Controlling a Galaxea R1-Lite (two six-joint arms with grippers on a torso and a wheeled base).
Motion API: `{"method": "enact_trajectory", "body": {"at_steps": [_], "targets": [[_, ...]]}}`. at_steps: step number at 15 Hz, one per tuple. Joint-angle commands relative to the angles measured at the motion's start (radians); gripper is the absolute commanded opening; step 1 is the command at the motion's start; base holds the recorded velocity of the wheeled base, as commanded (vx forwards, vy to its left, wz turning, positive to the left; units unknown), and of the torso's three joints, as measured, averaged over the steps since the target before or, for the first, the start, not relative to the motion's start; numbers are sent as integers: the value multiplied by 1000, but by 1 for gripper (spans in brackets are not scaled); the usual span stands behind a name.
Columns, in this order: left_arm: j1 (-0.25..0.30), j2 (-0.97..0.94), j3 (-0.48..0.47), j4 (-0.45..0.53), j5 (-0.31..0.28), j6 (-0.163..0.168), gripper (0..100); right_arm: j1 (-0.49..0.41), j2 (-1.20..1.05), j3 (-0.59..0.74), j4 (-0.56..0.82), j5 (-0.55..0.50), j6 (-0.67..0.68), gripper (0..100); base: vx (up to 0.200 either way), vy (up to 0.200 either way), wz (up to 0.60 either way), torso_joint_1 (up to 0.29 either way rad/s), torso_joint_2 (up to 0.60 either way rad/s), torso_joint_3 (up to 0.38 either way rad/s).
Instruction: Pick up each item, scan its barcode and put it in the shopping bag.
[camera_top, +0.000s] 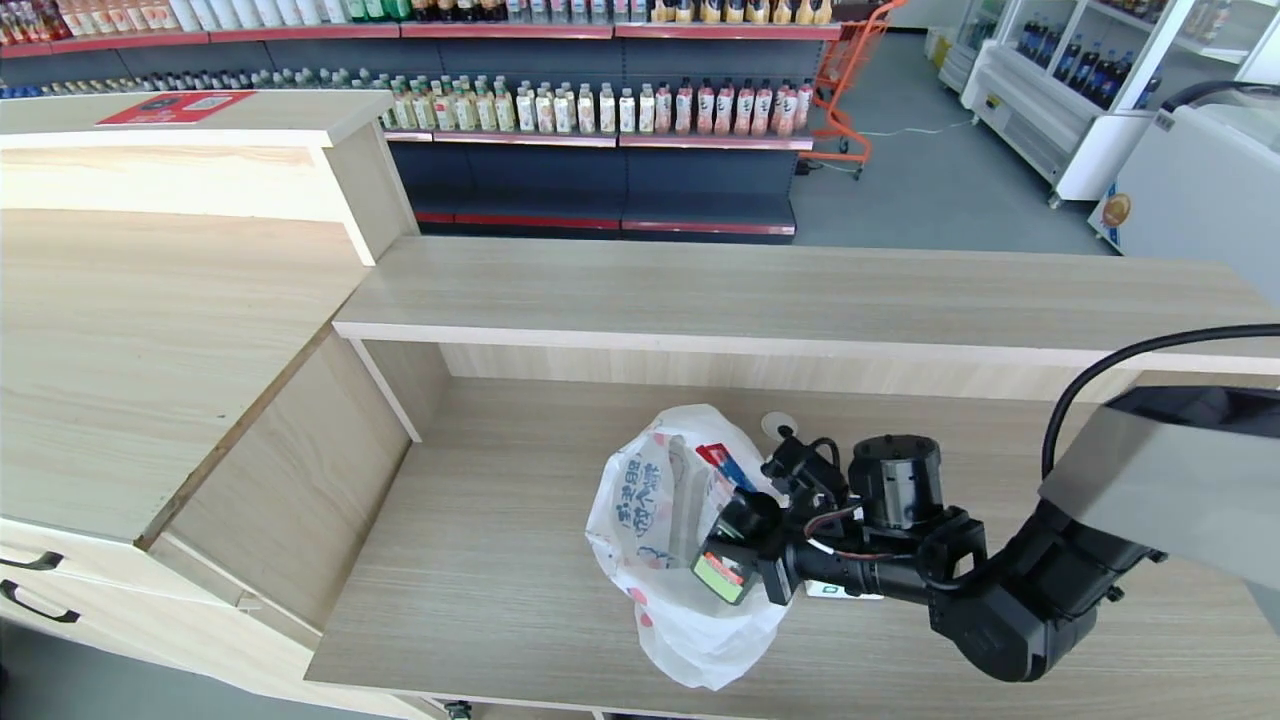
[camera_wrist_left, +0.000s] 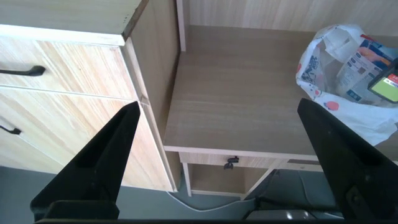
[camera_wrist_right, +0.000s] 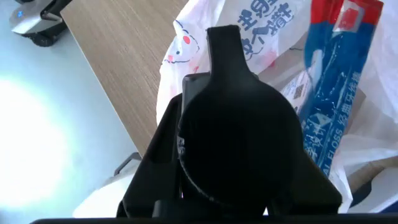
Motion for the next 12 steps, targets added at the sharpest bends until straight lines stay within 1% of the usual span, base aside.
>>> {"method": "enact_trajectory", "body": {"at_steps": [1, 3, 6, 12], "targets": [[0, 0, 0, 0, 1, 0, 100, 13, 84, -55, -1, -1, -62, 0, 0, 0, 0, 0, 0, 0], [0, 0, 0, 0, 1, 0, 100, 18, 133, -104, 0, -1, -136, 0, 0, 0, 0, 0, 0, 0], [0, 0, 0, 0, 1, 0, 100, 44, 191, -144, -6, -13, -177, 0, 0, 0, 0, 0, 0, 0], [0, 0, 0, 0, -1, 0, 100, 51, 252, -170, -13, -32, -266, 0, 0, 0, 0, 0, 0, 0]]}}
